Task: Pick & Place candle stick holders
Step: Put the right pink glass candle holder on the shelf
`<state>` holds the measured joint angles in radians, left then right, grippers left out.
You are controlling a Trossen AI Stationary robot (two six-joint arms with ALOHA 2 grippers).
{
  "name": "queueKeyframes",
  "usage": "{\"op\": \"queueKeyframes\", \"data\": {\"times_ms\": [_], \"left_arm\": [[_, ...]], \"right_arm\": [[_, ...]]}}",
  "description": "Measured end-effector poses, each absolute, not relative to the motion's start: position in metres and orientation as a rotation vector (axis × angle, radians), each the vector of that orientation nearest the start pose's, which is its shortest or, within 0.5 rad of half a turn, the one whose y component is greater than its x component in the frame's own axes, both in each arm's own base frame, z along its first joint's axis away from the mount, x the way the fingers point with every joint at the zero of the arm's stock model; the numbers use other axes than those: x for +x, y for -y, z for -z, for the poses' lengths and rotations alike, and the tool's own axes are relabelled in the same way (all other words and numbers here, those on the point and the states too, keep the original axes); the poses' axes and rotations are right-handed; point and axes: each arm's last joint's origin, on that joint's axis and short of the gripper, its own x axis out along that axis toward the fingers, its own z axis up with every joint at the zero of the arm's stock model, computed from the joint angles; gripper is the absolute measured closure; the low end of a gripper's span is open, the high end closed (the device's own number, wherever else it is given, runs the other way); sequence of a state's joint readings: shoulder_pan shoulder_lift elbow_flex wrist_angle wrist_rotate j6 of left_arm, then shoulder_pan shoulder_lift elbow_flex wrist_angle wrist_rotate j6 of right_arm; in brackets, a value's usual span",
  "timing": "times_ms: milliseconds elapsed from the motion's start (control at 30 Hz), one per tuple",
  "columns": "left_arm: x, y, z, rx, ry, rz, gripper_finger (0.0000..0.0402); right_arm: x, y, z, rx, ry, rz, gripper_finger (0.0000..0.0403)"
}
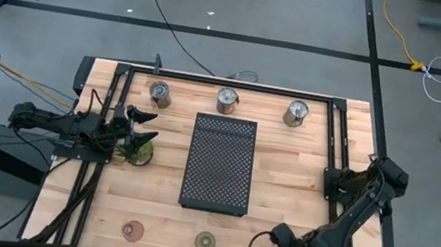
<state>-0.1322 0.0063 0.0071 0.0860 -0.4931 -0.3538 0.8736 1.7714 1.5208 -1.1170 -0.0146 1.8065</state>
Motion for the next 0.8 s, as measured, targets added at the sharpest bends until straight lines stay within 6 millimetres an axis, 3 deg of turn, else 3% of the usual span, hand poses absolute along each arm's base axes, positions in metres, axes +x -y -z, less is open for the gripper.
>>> {"op": "queueKeyframes", "data": {"times_ms": [367,800], "left_arm": [[0.0949,-0.0012,-0.1734,-0.377,0.146,-0.342,0.0003],[0.0949,-0.0012,-0.1734,-0.377,0.146,-0.342,0.0003]], "right_arm": [[0.2206,-0.2641,-0.2643,0.898,-1.436,0.570,0.0228],[0.2208,-0.2647,-0.2557,0.839,-1.484,0.593,0.0146]]}}
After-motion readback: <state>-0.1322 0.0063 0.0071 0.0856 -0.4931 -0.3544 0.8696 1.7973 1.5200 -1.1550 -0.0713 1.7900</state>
